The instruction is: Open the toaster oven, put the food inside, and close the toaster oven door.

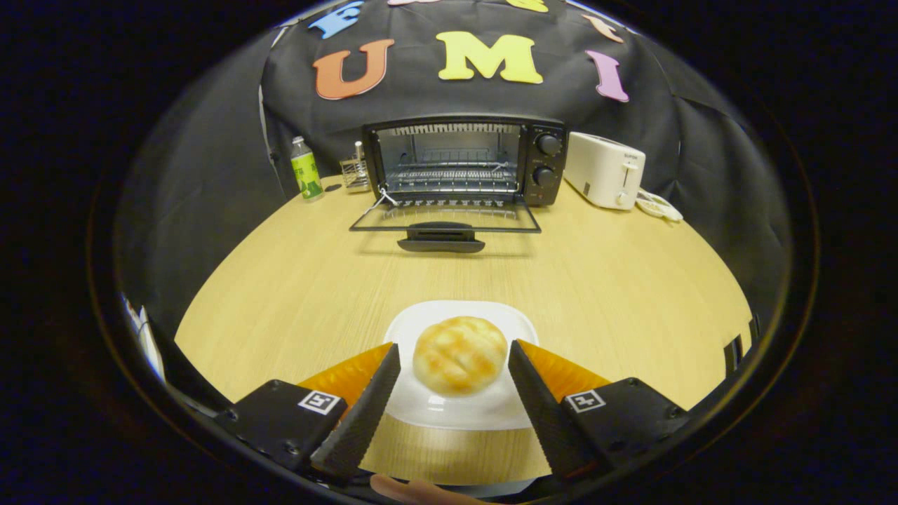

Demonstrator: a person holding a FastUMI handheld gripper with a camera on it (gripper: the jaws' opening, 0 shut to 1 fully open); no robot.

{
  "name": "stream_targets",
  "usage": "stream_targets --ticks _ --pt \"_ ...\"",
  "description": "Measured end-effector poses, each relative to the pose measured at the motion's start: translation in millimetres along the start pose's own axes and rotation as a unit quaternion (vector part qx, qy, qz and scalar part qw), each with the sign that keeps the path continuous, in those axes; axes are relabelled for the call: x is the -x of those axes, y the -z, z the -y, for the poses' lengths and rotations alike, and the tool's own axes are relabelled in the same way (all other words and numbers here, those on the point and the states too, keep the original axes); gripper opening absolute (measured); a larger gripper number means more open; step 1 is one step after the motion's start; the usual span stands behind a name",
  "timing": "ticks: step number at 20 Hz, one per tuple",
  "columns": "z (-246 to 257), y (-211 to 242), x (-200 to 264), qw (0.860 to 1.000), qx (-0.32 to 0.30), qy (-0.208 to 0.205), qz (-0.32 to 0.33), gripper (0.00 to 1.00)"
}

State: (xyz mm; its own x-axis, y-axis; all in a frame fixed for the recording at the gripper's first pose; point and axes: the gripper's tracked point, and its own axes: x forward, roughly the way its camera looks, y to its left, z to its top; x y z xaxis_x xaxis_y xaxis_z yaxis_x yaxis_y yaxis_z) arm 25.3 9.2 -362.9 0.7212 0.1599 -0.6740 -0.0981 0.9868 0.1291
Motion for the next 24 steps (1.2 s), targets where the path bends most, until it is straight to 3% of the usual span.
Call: stream_targets --ticks 7,13,17,24 --pt "4 16 -10 0.999 -0.009 0.006 -0.034 1.00" --pt "9 10 -20 0.999 -0.032 0.009 -0.024 1.00" --pt "9 5 -20 0.999 -0.036 0.013 -0.022 0.93" --pt "-5 -42 -8 0.998 -0.053 -0.015 0.025 0.87"
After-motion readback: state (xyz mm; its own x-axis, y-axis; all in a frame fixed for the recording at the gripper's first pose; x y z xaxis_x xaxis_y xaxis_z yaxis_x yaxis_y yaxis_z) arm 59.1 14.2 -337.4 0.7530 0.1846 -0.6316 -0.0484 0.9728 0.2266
